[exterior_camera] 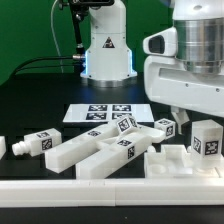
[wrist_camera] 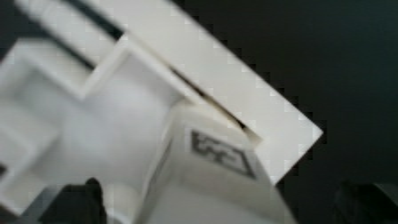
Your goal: Assemble chair
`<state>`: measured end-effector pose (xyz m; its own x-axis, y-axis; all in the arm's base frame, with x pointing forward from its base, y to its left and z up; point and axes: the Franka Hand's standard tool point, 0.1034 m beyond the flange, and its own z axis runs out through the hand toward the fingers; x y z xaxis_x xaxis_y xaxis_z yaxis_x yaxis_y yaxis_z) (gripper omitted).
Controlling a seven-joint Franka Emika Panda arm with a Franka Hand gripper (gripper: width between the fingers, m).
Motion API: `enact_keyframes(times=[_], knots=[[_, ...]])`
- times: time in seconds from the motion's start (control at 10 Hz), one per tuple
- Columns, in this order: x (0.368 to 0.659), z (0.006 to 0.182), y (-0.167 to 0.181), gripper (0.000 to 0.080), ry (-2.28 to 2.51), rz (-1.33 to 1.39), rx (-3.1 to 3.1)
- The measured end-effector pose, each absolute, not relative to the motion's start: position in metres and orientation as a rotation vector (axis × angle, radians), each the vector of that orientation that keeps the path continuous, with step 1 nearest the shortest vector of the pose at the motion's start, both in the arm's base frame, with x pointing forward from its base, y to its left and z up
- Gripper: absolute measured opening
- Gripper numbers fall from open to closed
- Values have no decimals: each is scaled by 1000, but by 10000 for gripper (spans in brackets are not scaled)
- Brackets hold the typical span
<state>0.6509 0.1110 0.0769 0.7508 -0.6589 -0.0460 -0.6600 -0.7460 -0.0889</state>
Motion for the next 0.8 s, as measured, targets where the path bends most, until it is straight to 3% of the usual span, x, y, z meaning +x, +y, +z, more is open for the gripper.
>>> enact_keyframes(times=[0.5,0.8], knots=[[650,75,112,649,276,-37,-3064],[652,75,109,620,183,-51,-3072]])
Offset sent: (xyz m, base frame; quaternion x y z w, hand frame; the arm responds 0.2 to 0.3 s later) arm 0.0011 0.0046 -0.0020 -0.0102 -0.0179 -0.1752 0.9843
